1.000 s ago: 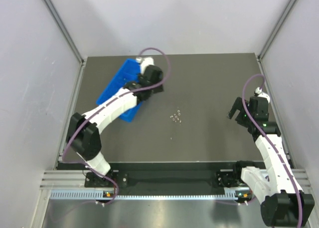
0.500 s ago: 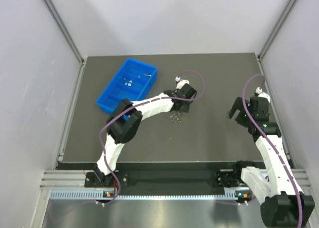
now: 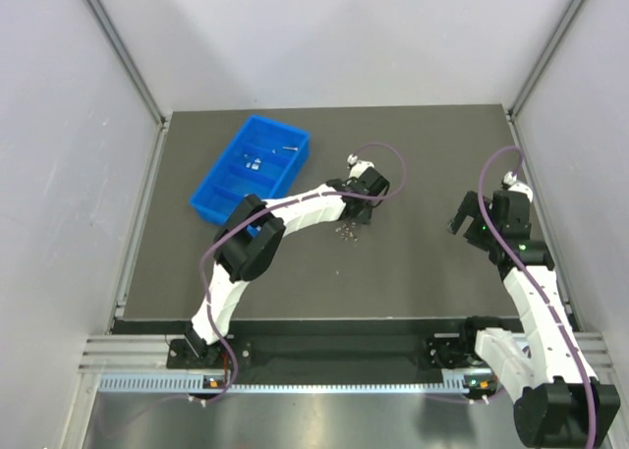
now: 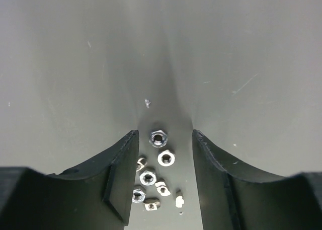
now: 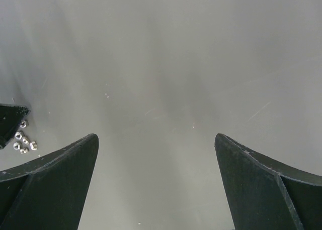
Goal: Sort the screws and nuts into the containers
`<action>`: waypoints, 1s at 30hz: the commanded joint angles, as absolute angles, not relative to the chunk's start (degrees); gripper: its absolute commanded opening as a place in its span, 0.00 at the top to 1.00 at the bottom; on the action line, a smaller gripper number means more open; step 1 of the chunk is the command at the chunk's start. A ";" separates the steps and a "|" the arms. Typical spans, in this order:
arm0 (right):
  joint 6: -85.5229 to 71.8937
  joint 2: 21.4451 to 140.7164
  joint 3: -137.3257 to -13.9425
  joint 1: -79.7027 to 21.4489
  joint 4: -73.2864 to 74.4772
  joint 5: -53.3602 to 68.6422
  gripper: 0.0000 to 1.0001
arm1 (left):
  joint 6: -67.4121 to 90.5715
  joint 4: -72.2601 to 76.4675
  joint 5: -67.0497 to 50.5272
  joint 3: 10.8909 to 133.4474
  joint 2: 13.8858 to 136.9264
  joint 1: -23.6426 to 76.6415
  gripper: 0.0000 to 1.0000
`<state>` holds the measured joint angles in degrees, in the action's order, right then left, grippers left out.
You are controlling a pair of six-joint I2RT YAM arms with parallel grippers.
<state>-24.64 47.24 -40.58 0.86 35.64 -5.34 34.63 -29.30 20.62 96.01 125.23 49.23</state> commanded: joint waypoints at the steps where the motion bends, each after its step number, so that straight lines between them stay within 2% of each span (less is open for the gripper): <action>1: -24.43 46.58 -42.01 0.44 34.63 -6.15 0.00 | 35.07 -31.03 22.06 97.91 126.04 49.39 0.49; 7: -24.70 46.41 -41.92 0.44 34.63 -6.24 0.00 | 35.59 -31.11 22.15 97.21 126.21 49.39 0.52; 15: -24.70 45.79 -42.10 0.44 34.98 -6.50 0.00 | 35.33 -30.85 22.06 96.94 126.74 49.31 0.63; 23: -25.05 45.79 -42.10 0.44 35.24 -6.42 0.00 | 34.72 -28.92 22.68 95.19 126.21 49.04 0.81; 30: -24.96 45.44 -42.28 0.44 35.42 -6.59 0.00 | 33.93 -27.95 23.55 94.48 123.84 48.78 0.85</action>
<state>-24.67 46.52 -40.58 0.86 36.21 -5.96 34.57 -28.88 21.89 95.66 125.97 49.21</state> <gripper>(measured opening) 0.996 0.212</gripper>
